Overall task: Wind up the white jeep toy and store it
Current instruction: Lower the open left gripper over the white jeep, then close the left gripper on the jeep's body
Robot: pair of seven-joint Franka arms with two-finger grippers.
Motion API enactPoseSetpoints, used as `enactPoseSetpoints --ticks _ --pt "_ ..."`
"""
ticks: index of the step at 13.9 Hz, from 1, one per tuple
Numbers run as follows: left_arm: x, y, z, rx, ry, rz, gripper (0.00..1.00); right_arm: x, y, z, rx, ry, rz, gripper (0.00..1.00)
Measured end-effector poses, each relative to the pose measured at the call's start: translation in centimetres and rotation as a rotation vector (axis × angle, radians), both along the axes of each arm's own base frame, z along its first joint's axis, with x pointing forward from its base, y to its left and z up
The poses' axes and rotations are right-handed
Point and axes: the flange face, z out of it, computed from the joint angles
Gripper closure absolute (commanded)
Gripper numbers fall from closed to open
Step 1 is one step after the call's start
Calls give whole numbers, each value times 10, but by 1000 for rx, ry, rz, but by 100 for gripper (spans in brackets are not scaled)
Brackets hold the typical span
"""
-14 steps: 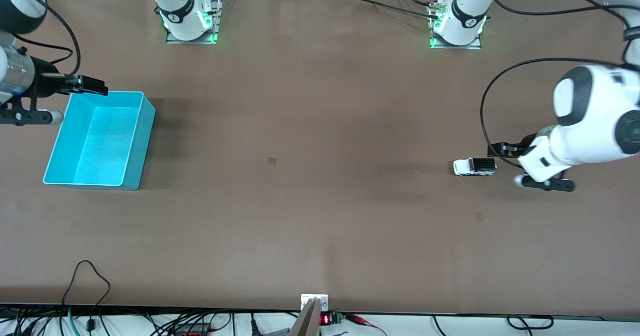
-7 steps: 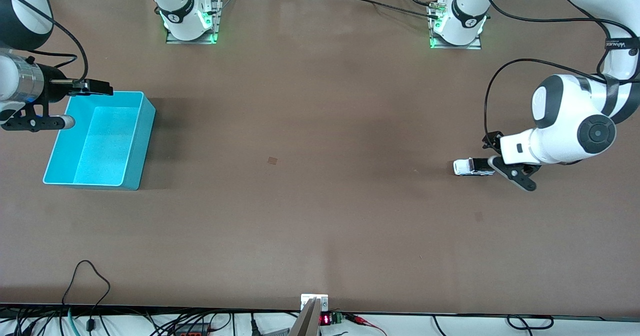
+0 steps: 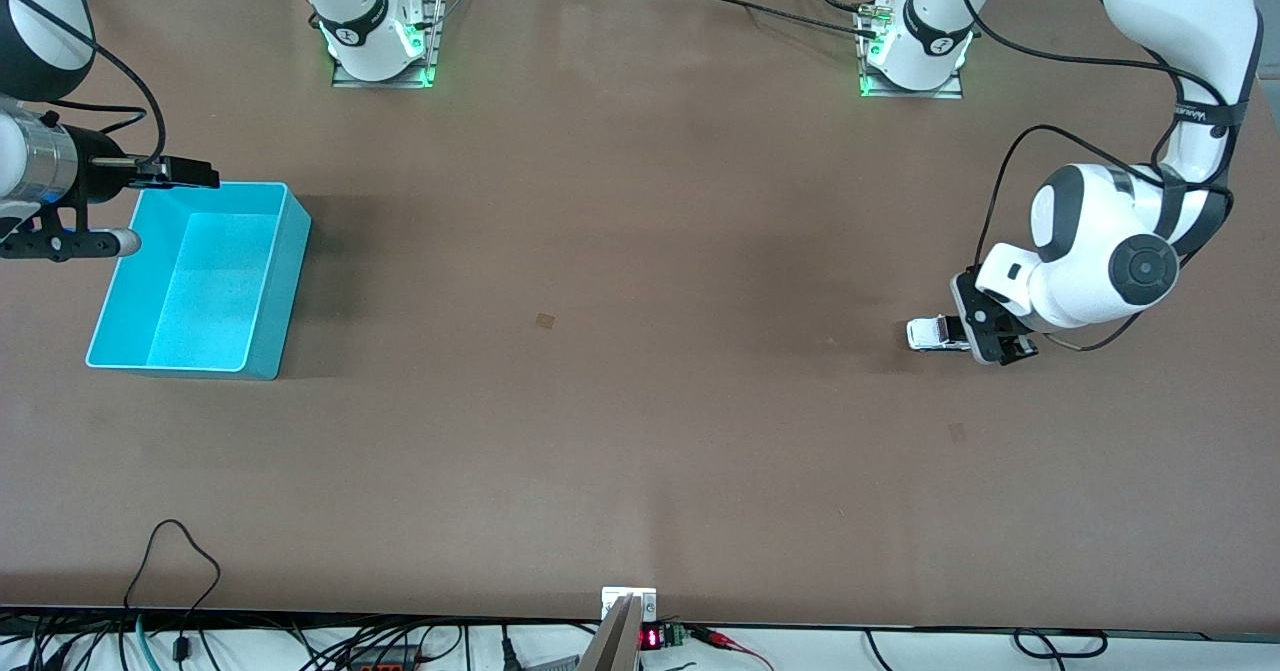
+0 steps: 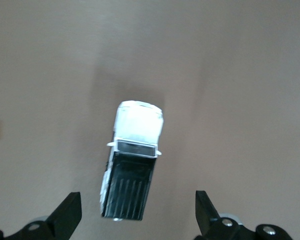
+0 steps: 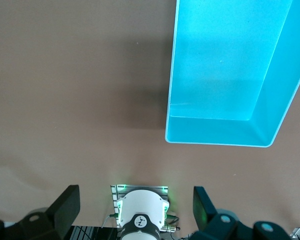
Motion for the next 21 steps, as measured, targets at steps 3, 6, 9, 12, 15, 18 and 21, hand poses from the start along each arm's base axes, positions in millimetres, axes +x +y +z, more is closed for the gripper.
enactPoseSetpoints --ticks 3,6,9,12,15,18,21 --pt "-5 -1 -15 -5 13 -43 0 0 0 0 0 2 0 0" --pt "-10 -1 -30 14 -17 -99 0 -1 -2 0 0 3 -3 0" --pt "-6 -2 -34 10 -64 -173 0 -1 -3 0 0 4 -6 0" --pt "-7 -2 -36 5 -66 -203 0 -2 -3 -1 1 14 -5 0" --pt "-13 -1 -51 1 -54 -204 0 -2 -4 -1 1 17 -6 0" --pt "-18 1 -59 -1 -52 -203 0 -3 -6 -1 2 20 -10 0" --pt "-17 2 -58 -3 -62 -216 0 -3 -6 -1 2 21 -10 0"
